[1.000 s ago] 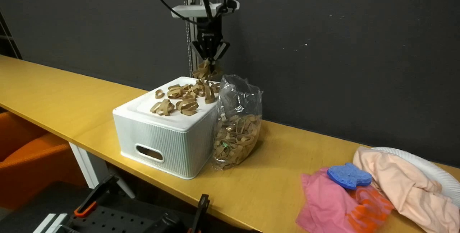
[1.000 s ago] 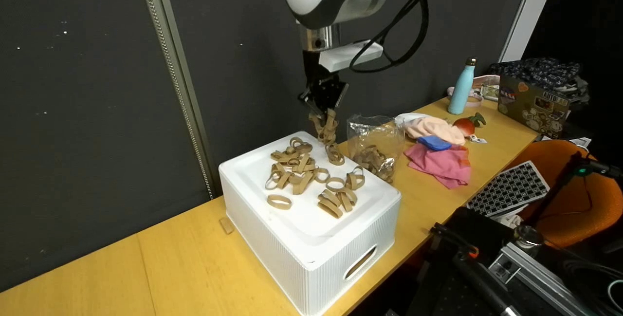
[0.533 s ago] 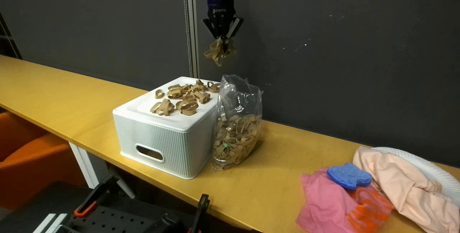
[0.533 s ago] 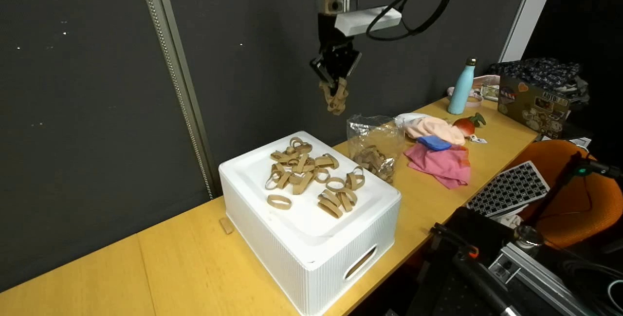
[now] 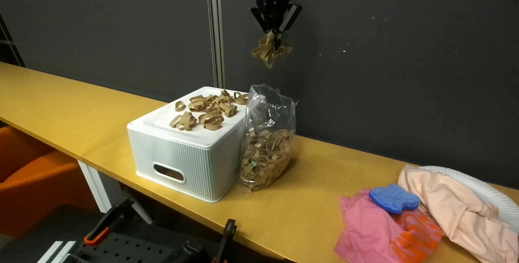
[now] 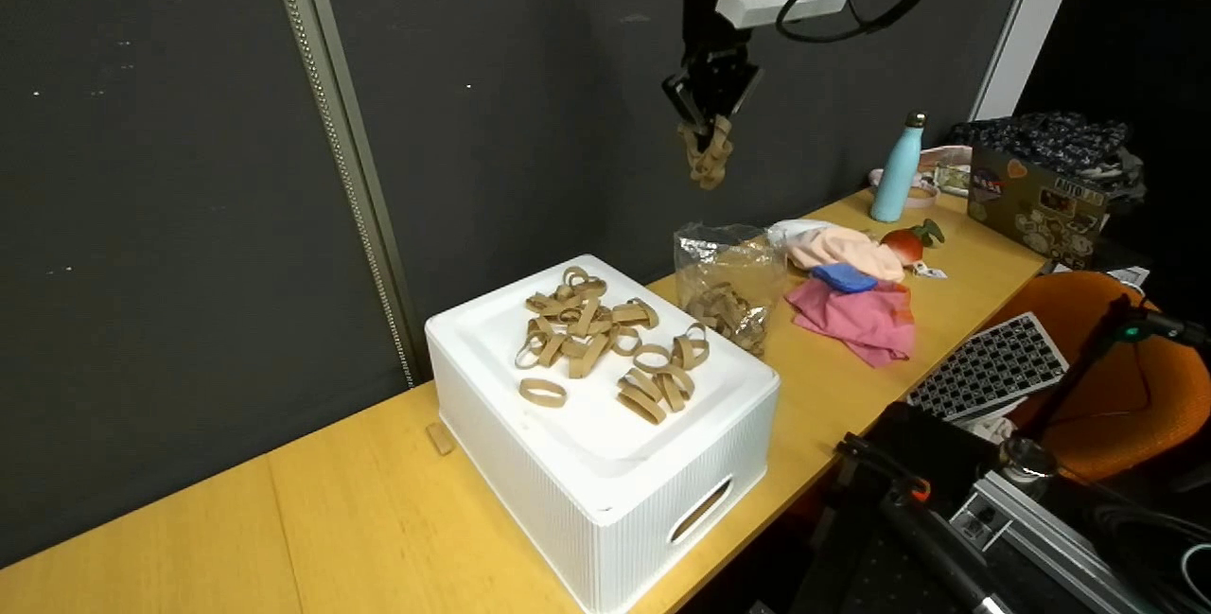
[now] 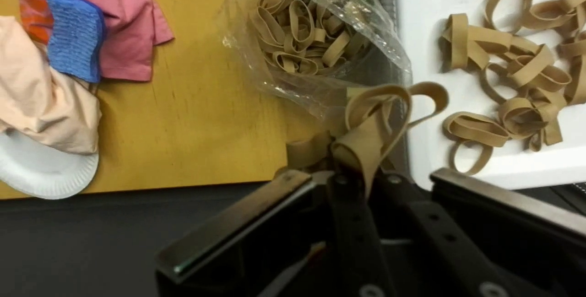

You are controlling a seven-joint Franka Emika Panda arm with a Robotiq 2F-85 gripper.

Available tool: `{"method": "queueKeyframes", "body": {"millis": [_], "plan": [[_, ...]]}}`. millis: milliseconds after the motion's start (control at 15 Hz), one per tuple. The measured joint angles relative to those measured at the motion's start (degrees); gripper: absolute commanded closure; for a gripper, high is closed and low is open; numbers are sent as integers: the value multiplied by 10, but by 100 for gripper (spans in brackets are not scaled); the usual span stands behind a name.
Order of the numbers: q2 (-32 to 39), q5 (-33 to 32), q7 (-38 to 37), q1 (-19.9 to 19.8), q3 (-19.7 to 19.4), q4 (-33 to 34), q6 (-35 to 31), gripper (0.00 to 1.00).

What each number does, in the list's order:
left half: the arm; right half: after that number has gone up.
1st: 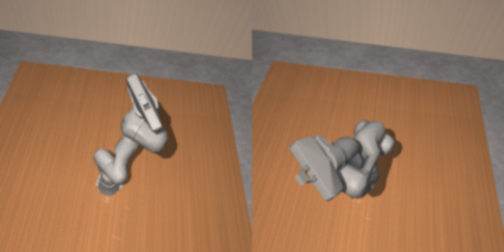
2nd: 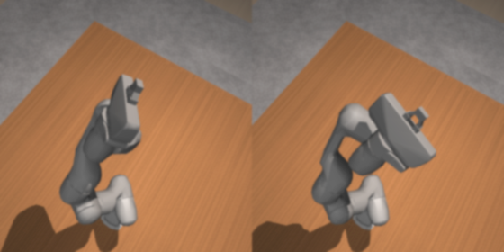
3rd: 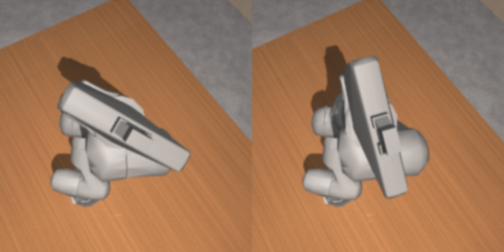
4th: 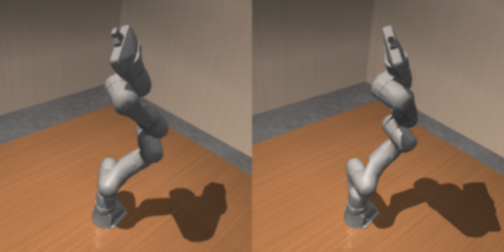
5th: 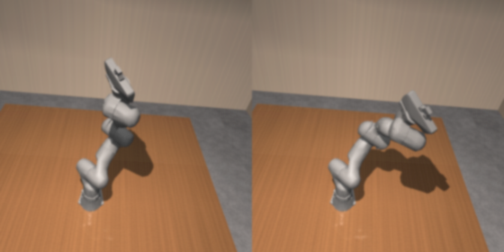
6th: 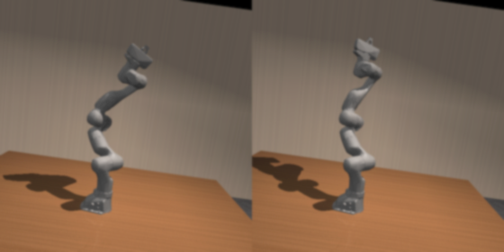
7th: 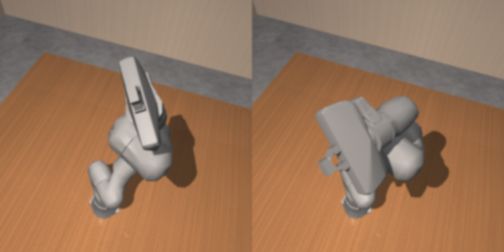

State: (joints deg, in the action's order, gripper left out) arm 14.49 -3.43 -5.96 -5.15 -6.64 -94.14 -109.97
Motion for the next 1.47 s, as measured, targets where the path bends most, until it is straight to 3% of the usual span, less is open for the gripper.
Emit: {"method": "queueKeyframes", "body": {"millis": [933,1467], "plan": [[-14,-3,-10,-8,-9,-139,-7,98],[-19,10,-2,-12,-9,-160,-131,98]]}}
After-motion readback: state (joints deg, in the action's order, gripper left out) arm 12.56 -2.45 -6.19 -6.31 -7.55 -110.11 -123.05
